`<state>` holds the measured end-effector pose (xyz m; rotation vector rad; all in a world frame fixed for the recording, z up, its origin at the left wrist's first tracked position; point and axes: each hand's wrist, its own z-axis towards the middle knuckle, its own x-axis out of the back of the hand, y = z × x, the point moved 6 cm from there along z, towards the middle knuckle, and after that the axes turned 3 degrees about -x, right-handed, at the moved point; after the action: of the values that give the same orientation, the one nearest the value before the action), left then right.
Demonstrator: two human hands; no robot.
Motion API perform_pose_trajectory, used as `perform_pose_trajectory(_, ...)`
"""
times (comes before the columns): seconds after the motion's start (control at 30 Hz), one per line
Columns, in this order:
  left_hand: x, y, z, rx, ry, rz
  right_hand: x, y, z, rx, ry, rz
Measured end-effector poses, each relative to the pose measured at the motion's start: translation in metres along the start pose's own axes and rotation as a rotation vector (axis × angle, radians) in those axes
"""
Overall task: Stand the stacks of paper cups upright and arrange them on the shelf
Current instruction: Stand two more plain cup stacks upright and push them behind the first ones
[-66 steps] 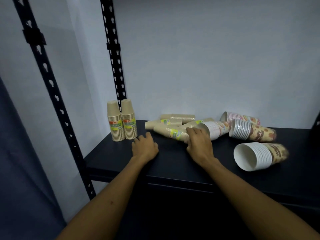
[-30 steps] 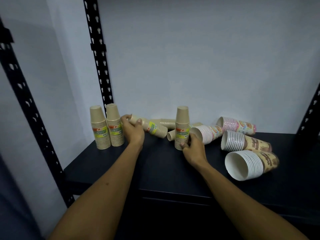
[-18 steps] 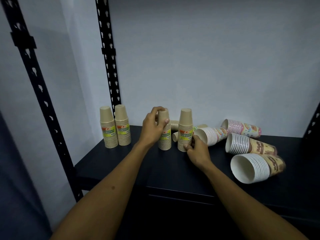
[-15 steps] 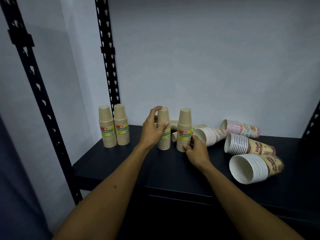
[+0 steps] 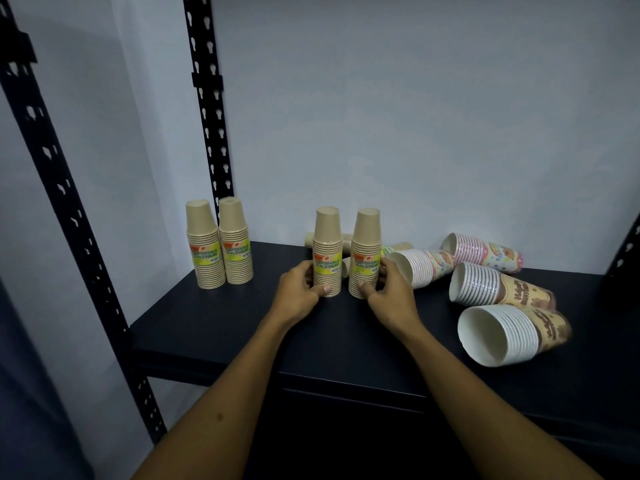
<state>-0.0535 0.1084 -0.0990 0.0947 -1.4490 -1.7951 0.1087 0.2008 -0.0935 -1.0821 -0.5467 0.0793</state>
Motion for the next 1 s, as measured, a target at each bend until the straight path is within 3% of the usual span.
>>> perform_pose_trajectory(1.0,-0.0003,0.0035,-0.0038,-0.01,-0.007,0.013,0.0008,0.0025,0.001,-0.036,-0.006,0.008)
